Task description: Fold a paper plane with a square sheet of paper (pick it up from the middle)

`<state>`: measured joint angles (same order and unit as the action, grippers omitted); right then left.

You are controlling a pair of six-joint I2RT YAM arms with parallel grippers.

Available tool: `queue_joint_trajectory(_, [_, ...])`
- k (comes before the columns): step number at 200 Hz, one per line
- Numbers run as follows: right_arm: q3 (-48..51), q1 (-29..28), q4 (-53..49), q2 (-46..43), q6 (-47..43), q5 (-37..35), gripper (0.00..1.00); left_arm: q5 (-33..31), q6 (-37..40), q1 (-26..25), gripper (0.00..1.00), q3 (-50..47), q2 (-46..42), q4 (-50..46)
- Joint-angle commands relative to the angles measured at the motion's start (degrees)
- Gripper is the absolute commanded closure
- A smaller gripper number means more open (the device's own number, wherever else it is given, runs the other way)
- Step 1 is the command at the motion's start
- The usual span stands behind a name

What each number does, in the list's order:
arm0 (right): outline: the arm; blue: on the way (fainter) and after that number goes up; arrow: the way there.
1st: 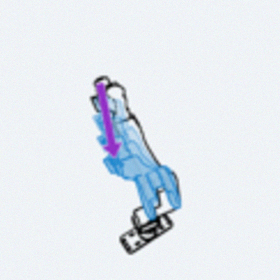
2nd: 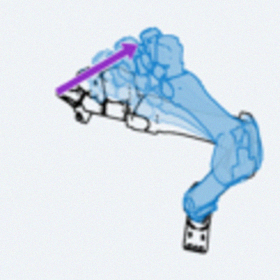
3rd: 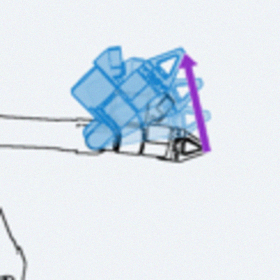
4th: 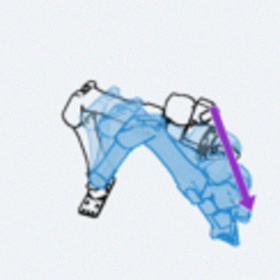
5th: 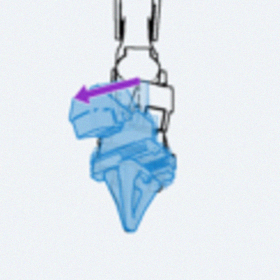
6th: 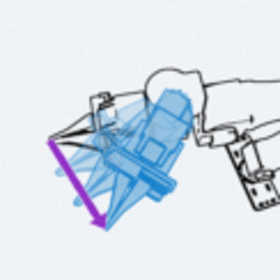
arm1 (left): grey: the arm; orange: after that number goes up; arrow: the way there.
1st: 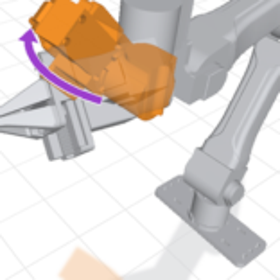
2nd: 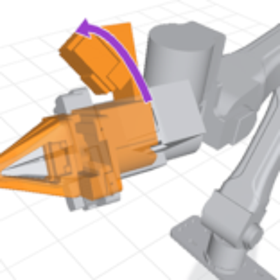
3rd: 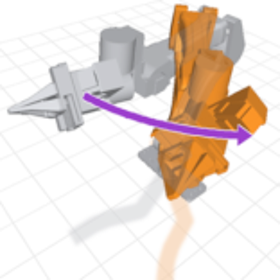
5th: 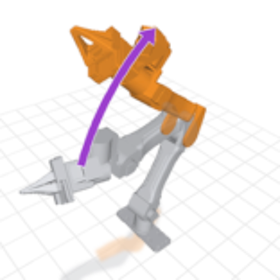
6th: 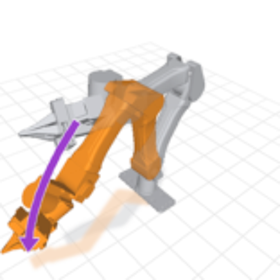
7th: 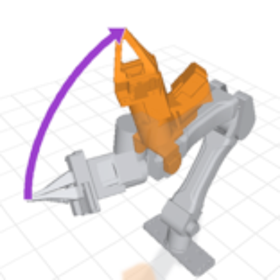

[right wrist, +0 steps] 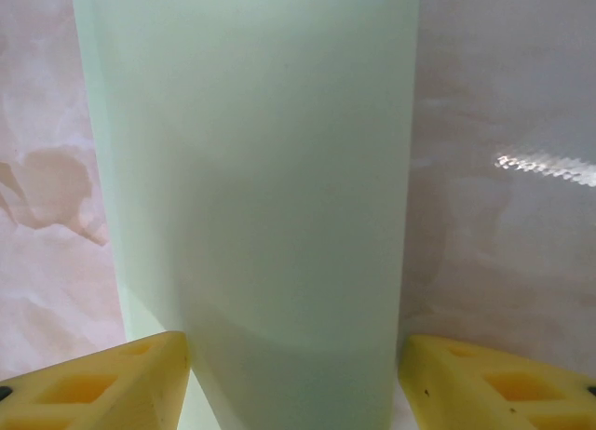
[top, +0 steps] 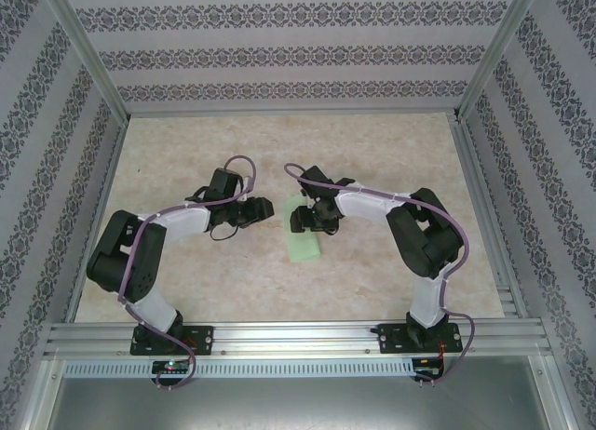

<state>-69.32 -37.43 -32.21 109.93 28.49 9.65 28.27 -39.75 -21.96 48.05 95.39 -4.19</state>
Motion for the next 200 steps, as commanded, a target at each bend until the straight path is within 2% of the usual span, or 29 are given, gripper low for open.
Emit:
queue_joint_trajectory(1, [1.91, -0.67, -3.19, 5.62, -2.07, -3.32, 0.35, 0.91, -1.69, -1.64, 0.54, 2.03, 1.81, 4.96])
queue_joint_trajectory(22, [1.65, -0.76, -3.54, 6.4, -2.31, -3.75, 0.34, 0.86, -1.95, -2.59, 0.6, 3.23, 3.84, 5.14])
queue_joint_trajectory(35, [1.4, -0.75, -4.08, 6.83, -2.21, -4.64, 0.34, 1.07, -2.24, -3.05, 0.68, 3.73, 5.06, 5.76])
queue_joint_trajectory(56, [1.29, -0.84, -4.22, 7.31, -2.33, -4.79, 0.34, 1.92, -2.78, -3.36, 0.74, 4.36, 6.62, 6.77])
queue_joint_trajectory(151, [1.03, -0.82, -4.31, 8.89, -2.97, -5.02, 0.35, 2.65, -3.05, -4.1, 0.86, 5.46, 9.19, 7.52])
queue_joint_trajectory(200, [0.85, -0.84, -4.44, 9.47, -3.29, -5.04, 0.35, 2.21, -3.8, -4.07, 0.86, 5.59, 8.99, 6.94])
